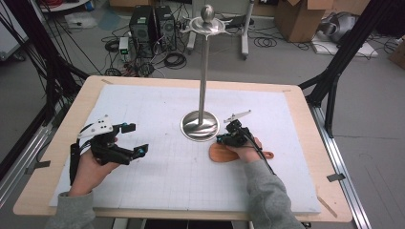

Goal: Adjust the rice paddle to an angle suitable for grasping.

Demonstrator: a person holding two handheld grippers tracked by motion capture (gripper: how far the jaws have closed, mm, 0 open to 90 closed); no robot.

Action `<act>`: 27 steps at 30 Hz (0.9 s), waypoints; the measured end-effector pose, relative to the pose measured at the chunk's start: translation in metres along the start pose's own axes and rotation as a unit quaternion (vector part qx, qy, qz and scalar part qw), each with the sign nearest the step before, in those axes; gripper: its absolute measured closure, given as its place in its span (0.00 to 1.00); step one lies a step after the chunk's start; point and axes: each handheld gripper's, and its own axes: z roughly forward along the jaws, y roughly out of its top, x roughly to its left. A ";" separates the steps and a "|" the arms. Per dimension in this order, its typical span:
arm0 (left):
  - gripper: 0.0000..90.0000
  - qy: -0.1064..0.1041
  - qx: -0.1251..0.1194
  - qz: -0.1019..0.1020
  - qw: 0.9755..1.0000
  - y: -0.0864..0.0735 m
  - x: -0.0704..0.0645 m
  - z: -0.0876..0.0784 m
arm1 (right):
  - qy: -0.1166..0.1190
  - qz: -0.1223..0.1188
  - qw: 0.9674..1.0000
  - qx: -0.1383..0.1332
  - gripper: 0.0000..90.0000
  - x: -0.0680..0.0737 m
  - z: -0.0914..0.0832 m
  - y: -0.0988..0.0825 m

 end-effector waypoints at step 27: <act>0.03 -0.007 -0.004 0.005 1.000 0.007 0.002 0.008 | 0.002 -0.062 0.998 0.017 0.99 0.046 -0.031 -0.040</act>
